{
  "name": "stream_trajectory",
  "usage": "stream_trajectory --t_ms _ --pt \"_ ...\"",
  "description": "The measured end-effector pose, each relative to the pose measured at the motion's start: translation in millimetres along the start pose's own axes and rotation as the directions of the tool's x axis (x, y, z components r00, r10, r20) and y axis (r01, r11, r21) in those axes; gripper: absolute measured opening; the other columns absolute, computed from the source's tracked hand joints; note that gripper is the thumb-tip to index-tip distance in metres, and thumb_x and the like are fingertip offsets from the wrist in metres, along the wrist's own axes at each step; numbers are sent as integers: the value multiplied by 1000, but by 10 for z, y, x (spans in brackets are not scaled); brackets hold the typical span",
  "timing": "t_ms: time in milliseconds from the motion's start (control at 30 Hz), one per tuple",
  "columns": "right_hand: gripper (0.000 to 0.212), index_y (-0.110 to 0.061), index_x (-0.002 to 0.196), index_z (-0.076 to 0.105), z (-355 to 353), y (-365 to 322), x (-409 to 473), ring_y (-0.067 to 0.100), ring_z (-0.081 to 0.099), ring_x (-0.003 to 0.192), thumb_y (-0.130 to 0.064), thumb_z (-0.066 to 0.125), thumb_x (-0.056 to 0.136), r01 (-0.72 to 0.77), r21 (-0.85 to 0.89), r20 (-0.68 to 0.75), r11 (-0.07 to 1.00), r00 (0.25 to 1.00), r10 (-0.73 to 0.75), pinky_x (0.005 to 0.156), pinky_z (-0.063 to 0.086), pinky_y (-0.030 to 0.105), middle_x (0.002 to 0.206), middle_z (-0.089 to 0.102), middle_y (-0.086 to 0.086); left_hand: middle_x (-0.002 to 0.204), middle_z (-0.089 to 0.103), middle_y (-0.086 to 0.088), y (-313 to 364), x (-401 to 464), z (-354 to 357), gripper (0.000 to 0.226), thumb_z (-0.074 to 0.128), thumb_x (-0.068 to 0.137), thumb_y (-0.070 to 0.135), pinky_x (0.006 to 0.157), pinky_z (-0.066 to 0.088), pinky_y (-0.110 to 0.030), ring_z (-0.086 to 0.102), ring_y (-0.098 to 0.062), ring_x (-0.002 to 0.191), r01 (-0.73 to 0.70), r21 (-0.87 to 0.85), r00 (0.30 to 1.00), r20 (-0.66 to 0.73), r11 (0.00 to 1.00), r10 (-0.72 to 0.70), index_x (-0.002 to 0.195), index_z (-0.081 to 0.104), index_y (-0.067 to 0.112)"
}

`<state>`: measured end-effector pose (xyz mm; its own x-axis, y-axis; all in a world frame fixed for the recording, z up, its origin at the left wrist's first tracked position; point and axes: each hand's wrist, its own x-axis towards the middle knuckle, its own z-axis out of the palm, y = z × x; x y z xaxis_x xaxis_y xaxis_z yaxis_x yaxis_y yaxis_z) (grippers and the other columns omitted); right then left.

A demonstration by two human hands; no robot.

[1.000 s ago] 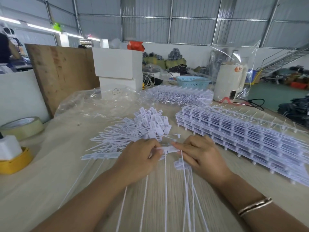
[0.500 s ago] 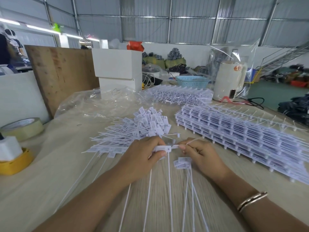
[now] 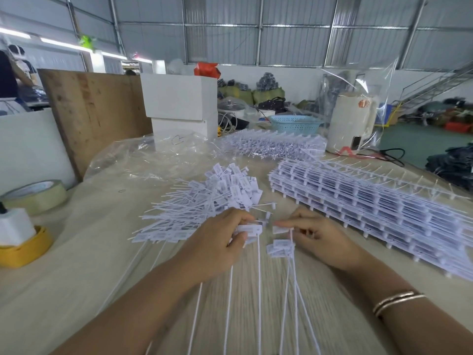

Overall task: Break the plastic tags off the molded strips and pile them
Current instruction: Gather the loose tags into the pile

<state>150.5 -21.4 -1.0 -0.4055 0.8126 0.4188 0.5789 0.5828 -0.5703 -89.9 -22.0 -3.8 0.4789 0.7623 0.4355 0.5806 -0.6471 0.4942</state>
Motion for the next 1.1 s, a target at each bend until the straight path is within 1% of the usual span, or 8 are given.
stream_trajectory --t_ms 133,267,400,533,700,933,1033,1100 --pt "40 -14 108 71 -14 33 -24 5 51 83 13 54 83 63 -143 99 988 994 -49 76 38 21 87 53 -8 108 48 15 -17 5 8 32 50 93 16 66 36 -9 49 5 79 6 23 999 -47 1000 -5 124 47 28" --pt "44 -16 113 68 45 -68 -16 8 51 80 -2 46 77 121 -251 -71 960 987 -143 72 38 24 86 51 -10 111 48 17 11 3 45 35 51 93 17 68 40 -17 52 -3 76 -16 34 998 -59 999 18 125 45 30" --pt "42 -25 125 59 233 -206 41 12 58 77 -26 56 84 283 -527 -11 801 941 -339 66 47 33 89 59 -9 111 48 19 57 11 82 37 55 91 15 80 37 -6 49 6 97 -40 -38 996 -87 998 37 123 46 30" --pt "28 -29 108 70 271 -221 113 15 59 62 -32 53 88 347 -639 -89 686 853 -514 56 46 30 75 64 -7 110 54 18 75 34 70 31 57 91 22 84 43 -16 51 7 101 31 -117 997 -74 993 -39 120 50 30" --pt "28 -24 106 72 206 -194 60 19 60 60 -32 51 90 293 -631 -181 718 845 -503 55 46 32 73 66 -4 71 56 10 -5 55 -54 30 42 93 46 66 33 -26 54 -6 69 86 199 996 -51 976 -78 84 60 24" --pt "21 -24 103 72 228 -219 36 7 63 76 -25 56 89 172 -247 -186 954 958 -221 71 48 39 84 70 -11 65 44 15 -6 76 -59 22 55 92 35 62 26 -23 41 1 63 -39 76 996 -78 996 45 83 58 15" --pt "25 -35 73 66 239 -223 40 0 55 63 -21 57 91 91 49 -210 995 974 -79 65 43 24 66 61 -17 69 44 17 -8 73 -45 15 58 91 33 67 28 -27 41 -2 67 -73 145 996 -49 987 81 85 57 20" --pt "30 -25 59 59 208 -214 38 8 52 58 -23 56 89 -4 247 -247 969 967 67 61 41 24 61 58 -6 74 48 15 -23 72 -48 16 56 91 34 70 29 -27 45 -8 70 -86 177 995 -34 980 94 86 56 20"
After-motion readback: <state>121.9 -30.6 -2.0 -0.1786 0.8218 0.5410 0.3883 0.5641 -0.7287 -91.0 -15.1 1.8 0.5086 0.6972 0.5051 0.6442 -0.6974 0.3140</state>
